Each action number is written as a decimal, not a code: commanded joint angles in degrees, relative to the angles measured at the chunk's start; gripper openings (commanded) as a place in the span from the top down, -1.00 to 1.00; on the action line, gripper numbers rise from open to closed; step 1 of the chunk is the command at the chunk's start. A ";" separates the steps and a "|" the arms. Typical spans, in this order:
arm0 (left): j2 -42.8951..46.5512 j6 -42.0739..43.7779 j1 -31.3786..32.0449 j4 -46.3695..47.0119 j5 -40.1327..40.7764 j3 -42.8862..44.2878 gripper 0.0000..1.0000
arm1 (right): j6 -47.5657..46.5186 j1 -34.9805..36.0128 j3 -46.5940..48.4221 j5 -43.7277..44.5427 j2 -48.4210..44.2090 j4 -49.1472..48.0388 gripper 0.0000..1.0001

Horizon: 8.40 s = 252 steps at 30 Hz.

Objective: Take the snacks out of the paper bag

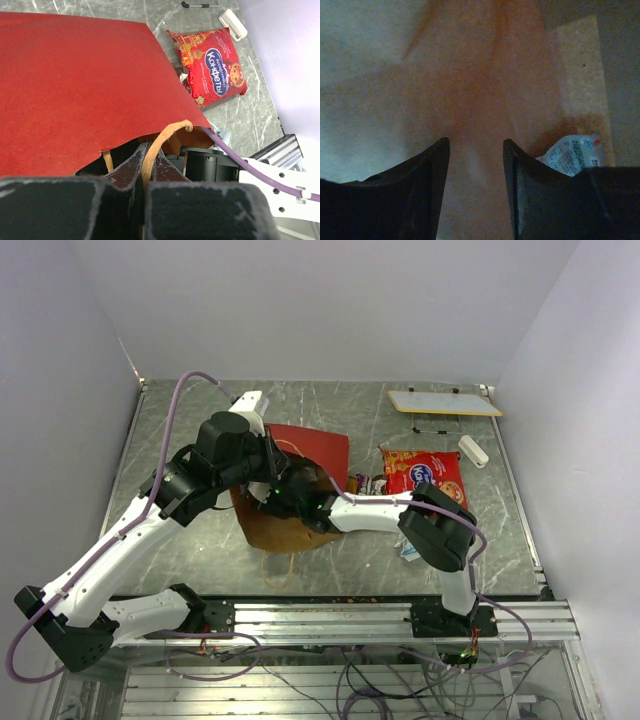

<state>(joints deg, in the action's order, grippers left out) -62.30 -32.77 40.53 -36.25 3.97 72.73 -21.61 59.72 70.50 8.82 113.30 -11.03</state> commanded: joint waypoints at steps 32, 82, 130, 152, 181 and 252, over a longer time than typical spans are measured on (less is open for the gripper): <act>-0.40 -7.95 -0.55 6.93 -5.31 -1.36 0.86 | 19.40 6.38 -21.31 17.60 -14.44 -5.64 0.03; -2.58 -3.79 -0.56 4.53 -4.86 3.27 0.86 | -6.97 3.93 -19.69 15.38 -3.11 -30.45 -0.10; 1.11 -4.69 -1.43 -3.47 6.74 2.84 0.86 | -23.26 -3.32 -9.95 5.13 0.33 -26.70 1.00; 0.32 -4.31 -2.22 -4.16 7.73 4.14 0.86 | -8.89 -1.90 -24.53 -24.86 -26.14 -12.36 1.00; -6.96 -13.07 -24.34 -2.53 -15.93 11.43 0.86 | -14.12 -8.68 0.06 17.15 -48.99 0.49 1.00; 0.01 8.33 -36.40 -16.38 -19.17 41.85 -0.90 | 37.40 -17.27 28.94 22.03 -54.20 59.50 -1.00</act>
<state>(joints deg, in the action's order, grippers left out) -64.18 -25.30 4.58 -58.04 -13.28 113.73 15.42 42.44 95.64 32.29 63.35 45.87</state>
